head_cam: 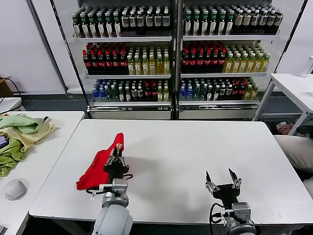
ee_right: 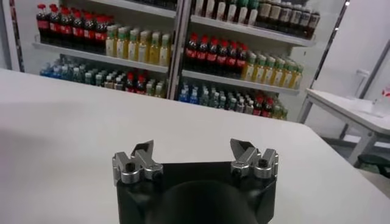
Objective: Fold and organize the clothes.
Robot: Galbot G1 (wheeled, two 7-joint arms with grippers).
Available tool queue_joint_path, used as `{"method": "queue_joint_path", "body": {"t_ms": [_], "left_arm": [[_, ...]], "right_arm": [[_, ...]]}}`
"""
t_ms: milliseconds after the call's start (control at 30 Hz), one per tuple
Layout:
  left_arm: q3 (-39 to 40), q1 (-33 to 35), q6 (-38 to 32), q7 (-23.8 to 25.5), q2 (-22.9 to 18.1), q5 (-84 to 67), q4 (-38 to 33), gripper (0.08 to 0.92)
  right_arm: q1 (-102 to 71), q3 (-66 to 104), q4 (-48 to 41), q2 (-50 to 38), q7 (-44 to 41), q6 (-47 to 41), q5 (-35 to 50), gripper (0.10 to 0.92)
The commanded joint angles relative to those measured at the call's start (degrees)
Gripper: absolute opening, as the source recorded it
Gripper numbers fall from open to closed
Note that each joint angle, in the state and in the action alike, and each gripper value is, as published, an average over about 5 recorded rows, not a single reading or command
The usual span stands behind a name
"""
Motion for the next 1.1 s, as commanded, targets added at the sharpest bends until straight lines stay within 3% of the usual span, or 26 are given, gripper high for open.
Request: {"method": "queue_joint_path", "body": {"t_ms": [33, 133, 267, 333, 433, 533, 733, 900, 1100], "left_arm": [[5.6, -4.3, 3.4, -4.2, 0.6, -42.0, -5.7, 0.273], [5.0, -2.1, 3.4, -3.4, 3.6, -49.6, -11.8, 0.36], [-1.2, -2.0, 3.0, -1.2, 8.9, -47.6, -14.7, 0.472], [-8.4, -2.1, 0.7, 2.5, 13.0, -42.1, -12.1, 0.533], [-20.5, -1.5, -6.8, 12.0, 18.6, -34.3, -4.5, 0.619], [-28.6, -1.1, -12.0, 19.0, 21.7, -31.5, 1.3, 0.706], [-31.5, -0.4, -15.5, 21.5, 22.0, -30.3, 2.8, 0.816], [-29.5, 0.0, -17.5, 23.1, 20.2, -27.1, 3.0, 0.822], [-28.9, 0.0, -17.3, 23.3, 19.5, -26.9, 2.4, 0.823]], "right_arm": [[1.0, 0.4, -0.3, -0.1, 0.0, -0.3, 0.3, 0.823], [2.1, 1.0, -0.8, -0.3, 0.0, -0.5, 0.9, 0.823], [4.7, -0.5, -2.6, -0.2, -0.1, -0.8, 1.1, 0.823], [7.0, -2.4, -4.3, 0.1, -0.5, -0.8, 1.0, 0.823], [11.5, -6.0, -7.5, 1.1, -1.2, -0.7, 1.5, 0.823], [17.2, -11.4, -10.6, 2.8, -1.1, -1.5, 5.0, 0.823], [26.5, -24.0, -18.2, 7.5, 1.2, -4.5, 14.6, 0.823], [30.2, -30.9, -24.3, 10.6, 2.4, -5.2, 16.6, 0.823], [34.5, -31.4, -29.7, 11.2, 4.4, -6.8, 25.1, 0.823]]}}
